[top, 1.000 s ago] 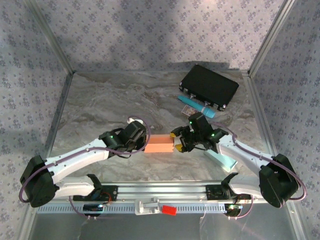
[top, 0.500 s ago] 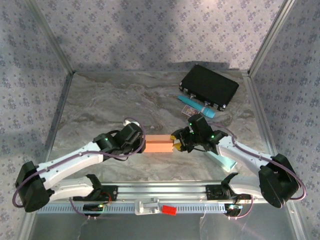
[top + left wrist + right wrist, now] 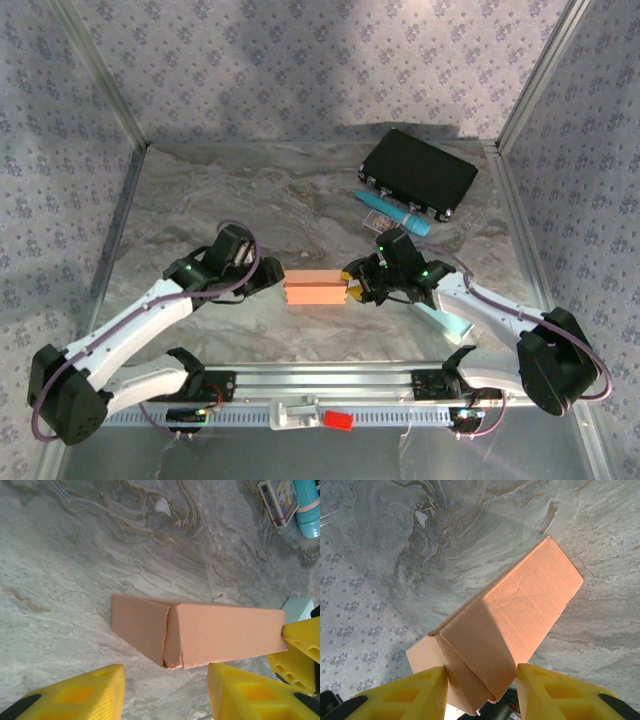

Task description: Fold the paper box

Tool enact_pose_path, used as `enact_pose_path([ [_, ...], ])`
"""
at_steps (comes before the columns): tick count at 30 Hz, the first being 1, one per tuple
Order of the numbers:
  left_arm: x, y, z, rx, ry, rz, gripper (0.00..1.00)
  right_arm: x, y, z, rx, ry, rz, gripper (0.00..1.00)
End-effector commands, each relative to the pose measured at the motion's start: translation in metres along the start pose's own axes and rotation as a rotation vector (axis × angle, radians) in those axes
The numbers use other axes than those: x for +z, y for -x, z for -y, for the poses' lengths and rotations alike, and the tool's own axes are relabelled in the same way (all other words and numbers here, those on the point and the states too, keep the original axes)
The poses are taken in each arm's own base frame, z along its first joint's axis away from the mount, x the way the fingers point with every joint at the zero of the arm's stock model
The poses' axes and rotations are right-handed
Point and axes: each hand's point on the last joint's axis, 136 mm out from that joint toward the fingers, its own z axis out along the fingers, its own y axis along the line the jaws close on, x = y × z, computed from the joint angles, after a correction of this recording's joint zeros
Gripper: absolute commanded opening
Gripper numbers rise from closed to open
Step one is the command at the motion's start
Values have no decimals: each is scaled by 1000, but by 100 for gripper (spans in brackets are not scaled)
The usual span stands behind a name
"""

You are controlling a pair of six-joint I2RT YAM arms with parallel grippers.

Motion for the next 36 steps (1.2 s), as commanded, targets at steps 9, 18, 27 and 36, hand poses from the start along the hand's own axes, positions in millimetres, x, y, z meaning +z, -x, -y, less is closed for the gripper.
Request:
enact_pose_path([
  [9, 32, -25, -9, -26, -13, -151, 38, 3, 6, 30, 18, -123, 27, 41],
  [18, 42, -36, -27, -22, 24, -184, 34, 0, 4, 41, 18, -201, 14, 43],
  [27, 47, -44, -38, -2, 44, -198, 26, -4, 5, 31, -66, -225, 15, 43],
  [36, 45, -41, -29, 91, -20, -104, 24, -28, 0, -23, -64, 3, 32, 66],
])
